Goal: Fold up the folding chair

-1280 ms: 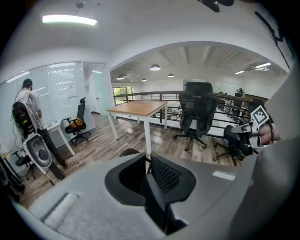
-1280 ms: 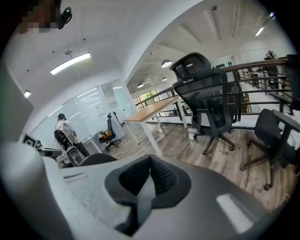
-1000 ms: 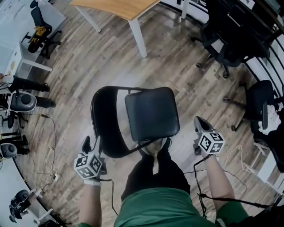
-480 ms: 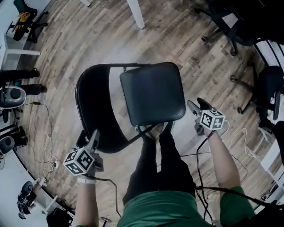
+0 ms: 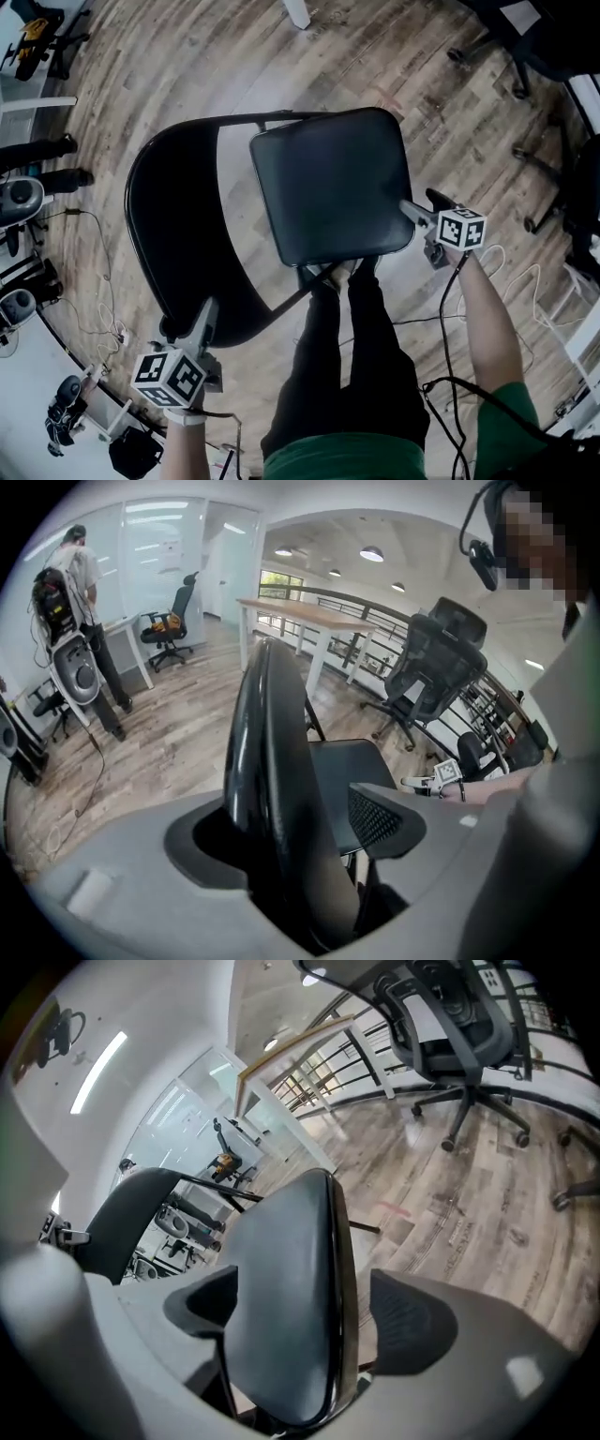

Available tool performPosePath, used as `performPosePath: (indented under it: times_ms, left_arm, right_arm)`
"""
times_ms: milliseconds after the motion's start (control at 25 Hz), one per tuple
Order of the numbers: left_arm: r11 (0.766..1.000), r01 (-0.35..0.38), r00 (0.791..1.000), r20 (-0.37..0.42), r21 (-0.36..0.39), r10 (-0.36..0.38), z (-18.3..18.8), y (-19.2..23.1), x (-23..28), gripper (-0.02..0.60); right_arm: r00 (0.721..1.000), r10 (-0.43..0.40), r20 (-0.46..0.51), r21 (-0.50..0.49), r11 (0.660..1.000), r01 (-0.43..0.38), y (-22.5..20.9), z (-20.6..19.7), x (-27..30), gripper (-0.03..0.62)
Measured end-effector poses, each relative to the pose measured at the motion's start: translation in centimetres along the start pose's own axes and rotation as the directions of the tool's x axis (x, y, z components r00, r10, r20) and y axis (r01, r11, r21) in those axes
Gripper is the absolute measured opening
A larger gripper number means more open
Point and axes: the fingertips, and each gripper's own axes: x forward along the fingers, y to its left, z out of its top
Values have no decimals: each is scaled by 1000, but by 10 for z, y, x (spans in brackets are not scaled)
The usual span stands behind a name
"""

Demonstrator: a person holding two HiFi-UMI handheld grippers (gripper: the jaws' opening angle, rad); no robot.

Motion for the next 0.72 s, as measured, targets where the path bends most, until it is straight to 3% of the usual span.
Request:
performPosePath:
  times_ms: [120,240,440,720]
  left_arm:
    - [998,-52,999,16,22,52,-1,7,2,303]
    - [997,-73,997,29,-3,73,1,12,2,232]
    - [997,-73,997,30,-9,73,5,11,7,209]
    - [998,-38,998,53,-51,41,2,12,10,186]
  right_arm:
    - [999,23,-43,-5,1000,-23,-9,-10,22,433]
    - [998,42,-51,35,999,-40,-25,-14,37,433]
    - [987,160,-32,163,975,-153,-33,-15,67,433]
    - [976,207,-64,260,948,-184,-28,-35,82,433]
